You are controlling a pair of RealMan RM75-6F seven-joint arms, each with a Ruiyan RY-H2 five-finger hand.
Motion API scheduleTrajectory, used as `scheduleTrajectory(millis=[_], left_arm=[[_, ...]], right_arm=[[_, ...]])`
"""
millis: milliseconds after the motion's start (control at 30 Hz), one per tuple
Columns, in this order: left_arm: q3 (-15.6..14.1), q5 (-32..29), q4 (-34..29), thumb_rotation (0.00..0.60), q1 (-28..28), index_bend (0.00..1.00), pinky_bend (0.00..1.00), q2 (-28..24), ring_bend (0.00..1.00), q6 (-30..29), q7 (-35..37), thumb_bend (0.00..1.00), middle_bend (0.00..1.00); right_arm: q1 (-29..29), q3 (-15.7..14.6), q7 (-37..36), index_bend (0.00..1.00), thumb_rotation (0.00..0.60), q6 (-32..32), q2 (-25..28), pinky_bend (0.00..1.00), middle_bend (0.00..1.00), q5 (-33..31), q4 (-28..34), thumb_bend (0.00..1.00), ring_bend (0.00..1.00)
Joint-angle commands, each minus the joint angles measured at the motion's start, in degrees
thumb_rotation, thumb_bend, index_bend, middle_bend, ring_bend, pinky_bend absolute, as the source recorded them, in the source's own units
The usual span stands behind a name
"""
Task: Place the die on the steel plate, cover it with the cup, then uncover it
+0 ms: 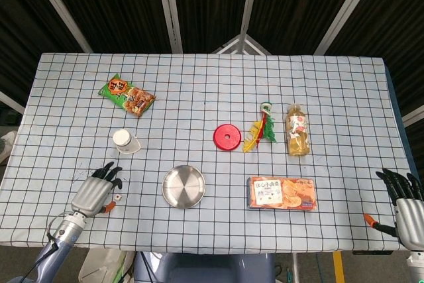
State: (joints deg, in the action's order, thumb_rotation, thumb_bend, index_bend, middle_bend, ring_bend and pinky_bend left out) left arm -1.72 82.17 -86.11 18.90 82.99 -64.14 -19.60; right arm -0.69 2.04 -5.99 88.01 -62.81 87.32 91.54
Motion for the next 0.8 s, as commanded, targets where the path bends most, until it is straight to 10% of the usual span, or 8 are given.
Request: scheduleTrajectory(millis=[33, 800], left_arm=[[0.15, -0.14, -0.06, 0.6, 0.27, 0.43, 0.18, 0.3, 0.03, 0.19, -0.48, 0.38, 0.12], [0.13, -2.08, 0.8, 0.6, 0.92, 0.51, 0.18, 1.47, 0.03, 1.26, -2.13, 0.38, 0.16]], right_arm=[[-0.01, 0.01, 0.0, 0.17, 0.6, 0.02, 0.01, 0.0, 0.14, -0.01, 0.01, 0.06, 0.13], [-0.04, 0.09, -0.16, 0.17, 0.6, -0.08, -0.03, 0.0, 0.14, -0.22, -0.25, 0.06, 0.13]])
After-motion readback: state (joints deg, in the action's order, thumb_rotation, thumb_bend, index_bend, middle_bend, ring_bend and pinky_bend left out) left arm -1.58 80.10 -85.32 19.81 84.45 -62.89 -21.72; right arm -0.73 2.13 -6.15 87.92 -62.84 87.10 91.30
